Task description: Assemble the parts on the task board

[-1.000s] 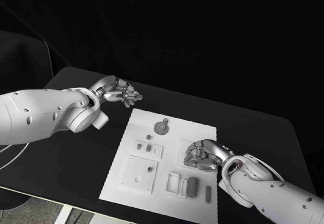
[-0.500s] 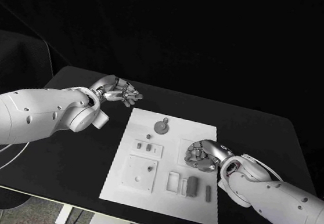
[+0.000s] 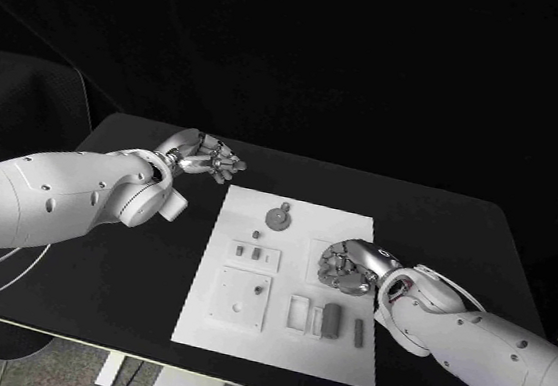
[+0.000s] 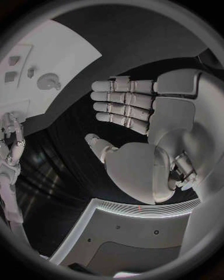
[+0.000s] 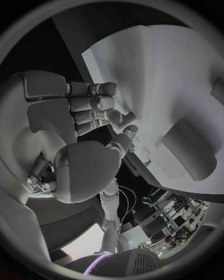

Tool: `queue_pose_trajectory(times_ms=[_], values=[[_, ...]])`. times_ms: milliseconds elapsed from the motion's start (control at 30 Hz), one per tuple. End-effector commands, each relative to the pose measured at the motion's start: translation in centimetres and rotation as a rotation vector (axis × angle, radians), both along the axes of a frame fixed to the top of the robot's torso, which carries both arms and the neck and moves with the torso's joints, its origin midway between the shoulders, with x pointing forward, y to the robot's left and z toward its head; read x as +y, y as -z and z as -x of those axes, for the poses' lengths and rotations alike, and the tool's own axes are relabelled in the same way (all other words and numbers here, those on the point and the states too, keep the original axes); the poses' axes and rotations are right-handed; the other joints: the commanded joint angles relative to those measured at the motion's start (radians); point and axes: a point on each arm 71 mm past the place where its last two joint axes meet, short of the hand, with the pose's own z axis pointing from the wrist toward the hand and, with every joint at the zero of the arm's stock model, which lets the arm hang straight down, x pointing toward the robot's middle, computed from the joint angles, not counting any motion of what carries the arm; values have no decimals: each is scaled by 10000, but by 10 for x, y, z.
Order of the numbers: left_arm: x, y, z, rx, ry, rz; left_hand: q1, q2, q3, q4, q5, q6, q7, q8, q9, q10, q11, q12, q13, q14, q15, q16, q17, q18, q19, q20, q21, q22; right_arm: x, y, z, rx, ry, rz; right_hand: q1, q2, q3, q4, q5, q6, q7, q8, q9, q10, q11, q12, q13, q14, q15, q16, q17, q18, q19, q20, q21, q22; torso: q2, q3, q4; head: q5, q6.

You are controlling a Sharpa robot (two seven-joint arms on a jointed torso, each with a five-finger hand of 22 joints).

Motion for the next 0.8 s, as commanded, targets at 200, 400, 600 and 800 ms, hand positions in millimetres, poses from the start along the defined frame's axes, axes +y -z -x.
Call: queue_pose_trajectory(times_ms=[200,400,600,800], values=[[-2,-1,0,13,142,136,10,86,-50,37,35,67,15,34,13,61,14,-57,13,70,25,-51,-18,59,-69,2,-57,1,2,-2,1,-214,-155,-39,100,7,66,7,20,88,12,59,21,15,-28,37,-16,0,-95,42,-17,49,44,-44,884,-15,0,10,-7,19,8],[-2,-1,0,17,147,136,9,88,-51,38,34,69,15,34,14,62,14,-58,14,71,25,-53,-19,59,-69,2,-57,1,2,-3,2,-256,-173,-85,103,15,76,20,20,118,10,72,27,27,-29,42,-17,7,-95,45,-18,48,52,-42,888,-14,0,10,-6,24,16],[-2,-1,0,18,146,135,9,89,-51,39,34,70,15,34,14,63,14,-60,14,72,25,-55,-19,58,-70,2,-58,1,2,-3,2,-273,-153,-113,117,69,124,63,25,250,-2,130,55,71,-34,57,-23,38,-98,59,-21,43,81,-37,904,-15,2,8,-7,29,16],[-2,-1,0,23,146,135,8,91,-51,40,34,71,15,35,14,65,14,-62,14,74,25,-58,-20,58,-70,2,-58,1,1,-2,1,-241,-126,-79,155,188,221,101,32,447,-21,211,96,126,-43,68,-39,81,-105,75,-29,41,121,-34,922,-18,-1,2,-2,21,11]])
